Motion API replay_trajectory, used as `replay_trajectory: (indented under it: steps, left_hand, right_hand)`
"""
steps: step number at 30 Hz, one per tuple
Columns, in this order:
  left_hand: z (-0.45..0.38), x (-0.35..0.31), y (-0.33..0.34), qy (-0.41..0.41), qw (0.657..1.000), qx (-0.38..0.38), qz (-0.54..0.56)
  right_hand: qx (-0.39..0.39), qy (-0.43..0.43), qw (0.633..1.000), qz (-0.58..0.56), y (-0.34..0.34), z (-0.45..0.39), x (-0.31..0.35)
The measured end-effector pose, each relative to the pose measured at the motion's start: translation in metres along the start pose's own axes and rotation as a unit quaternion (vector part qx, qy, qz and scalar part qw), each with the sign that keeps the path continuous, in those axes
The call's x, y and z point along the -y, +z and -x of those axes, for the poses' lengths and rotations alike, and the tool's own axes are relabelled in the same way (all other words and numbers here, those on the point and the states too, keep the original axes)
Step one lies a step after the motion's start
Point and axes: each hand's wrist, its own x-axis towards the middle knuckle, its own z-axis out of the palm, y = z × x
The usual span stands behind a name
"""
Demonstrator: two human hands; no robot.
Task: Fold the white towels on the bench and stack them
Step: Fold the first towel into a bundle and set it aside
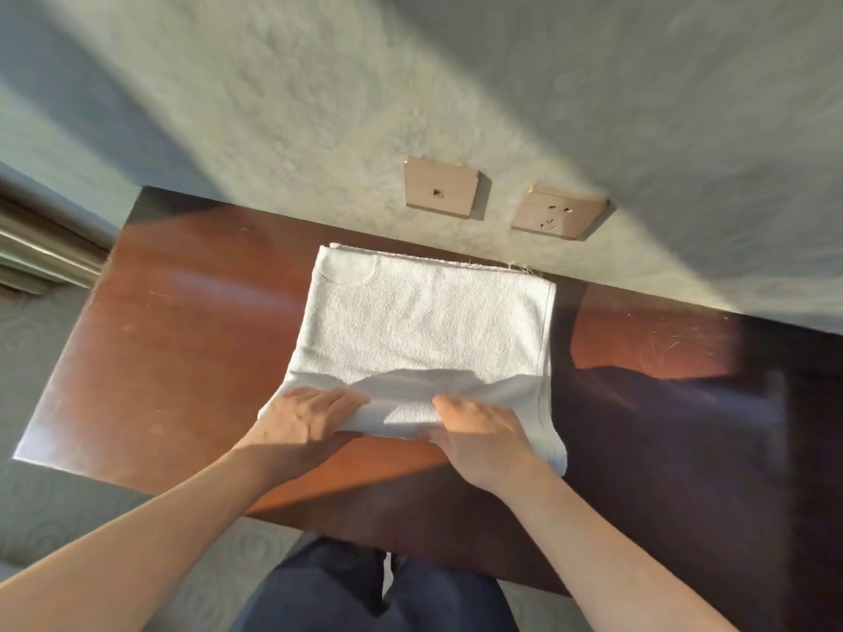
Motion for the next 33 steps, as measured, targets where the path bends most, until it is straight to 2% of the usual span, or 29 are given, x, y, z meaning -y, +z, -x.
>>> replay_trajectory:
  steps: [2,4,7,10,13,16,19,24,28,31,33]
  left_hand:
    - [-0.012,0.009,-0.015,0.027,0.999,0.020,-0.005]
    - [-0.022,0.018,-0.027,0.001,0.995,0.103,0.009]
    - [-0.033,0.043,-0.038,-0.060,0.973,0.220,0.032]
    - [-0.051,0.067,-0.053,-0.123,0.940,0.273,0.161]
    - [-0.083,0.088,-0.063,-0.131,0.920,0.286,0.235]
    - [-0.120,0.111,-0.066,-0.131,0.910,0.308,0.245]
    - [-0.156,0.132,-0.063,-0.131,0.908,0.314,0.245]
    - [-0.198,0.155,-0.052,-0.111,0.925,0.300,0.205]
    - [-0.212,0.160,-0.039,-0.118,0.940,0.279,0.155]
    - [-0.214,0.162,-0.041,-0.161,0.940,0.264,0.142]
    - [-0.205,0.171,-0.045,-0.219,0.921,0.242,0.215]
  right_hand:
    - [-0.027,0.004,0.999,0.017,-0.004,0.004,-0.003]
    - [-0.020,0.023,0.999,0.024,-0.002,0.012,-0.010]
    - [0.049,0.074,0.996,-0.017,-0.011,0.020,-0.033]
    - [0.112,0.103,0.980,-0.128,-0.046,0.010,-0.057]
    - [0.120,0.099,0.971,-0.180,-0.090,-0.008,-0.076]
    - [0.061,0.083,0.963,-0.250,-0.121,-0.031,-0.089]
    - [0.005,0.095,0.939,-0.332,-0.133,-0.051,-0.100]
    - [-0.069,0.188,0.877,-0.438,-0.116,-0.083,-0.121]
    - [-0.145,0.196,0.843,-0.480,-0.096,-0.104,-0.131]
    - [-0.163,0.202,0.830,-0.493,-0.083,-0.110,-0.134]
    - [-0.164,0.206,0.828,-0.494,-0.074,-0.111,-0.134]
